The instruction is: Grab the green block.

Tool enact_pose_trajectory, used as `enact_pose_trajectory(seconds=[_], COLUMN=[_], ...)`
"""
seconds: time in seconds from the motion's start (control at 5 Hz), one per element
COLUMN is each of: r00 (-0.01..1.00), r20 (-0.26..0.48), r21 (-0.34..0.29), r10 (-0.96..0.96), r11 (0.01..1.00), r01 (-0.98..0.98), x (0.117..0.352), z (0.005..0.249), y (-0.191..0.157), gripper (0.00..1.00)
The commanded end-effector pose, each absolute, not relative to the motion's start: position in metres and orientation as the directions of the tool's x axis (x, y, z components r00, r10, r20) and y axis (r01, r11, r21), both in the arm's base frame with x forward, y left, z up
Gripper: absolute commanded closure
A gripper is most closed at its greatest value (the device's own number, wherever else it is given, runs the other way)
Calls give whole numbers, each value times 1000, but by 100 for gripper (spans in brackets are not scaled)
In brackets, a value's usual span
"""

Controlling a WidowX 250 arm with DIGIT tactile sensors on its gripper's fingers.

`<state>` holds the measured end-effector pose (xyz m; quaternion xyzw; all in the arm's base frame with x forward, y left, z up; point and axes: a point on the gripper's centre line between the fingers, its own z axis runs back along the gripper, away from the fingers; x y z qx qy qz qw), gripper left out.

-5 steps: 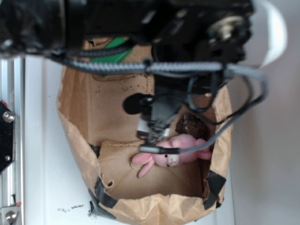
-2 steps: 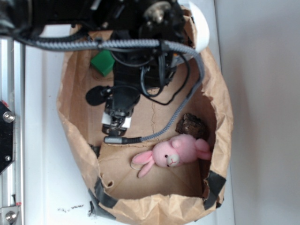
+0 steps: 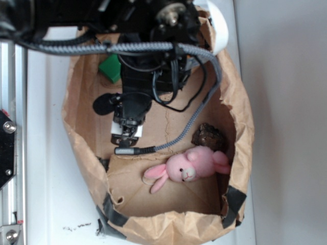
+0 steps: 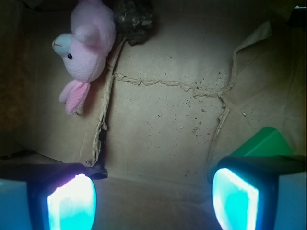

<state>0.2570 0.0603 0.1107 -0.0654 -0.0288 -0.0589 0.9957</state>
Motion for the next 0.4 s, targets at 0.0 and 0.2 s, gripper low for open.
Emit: enact_pose_trajectory(seconds=[0.0,0.2], r00=[997,981], r20=[70,71], r21=[-194,-250], r10=[20,179], r11=[981,956], r01=[-6,-156], x=[281,290], z=[109,102], y=[70,77], gripper=[0,0])
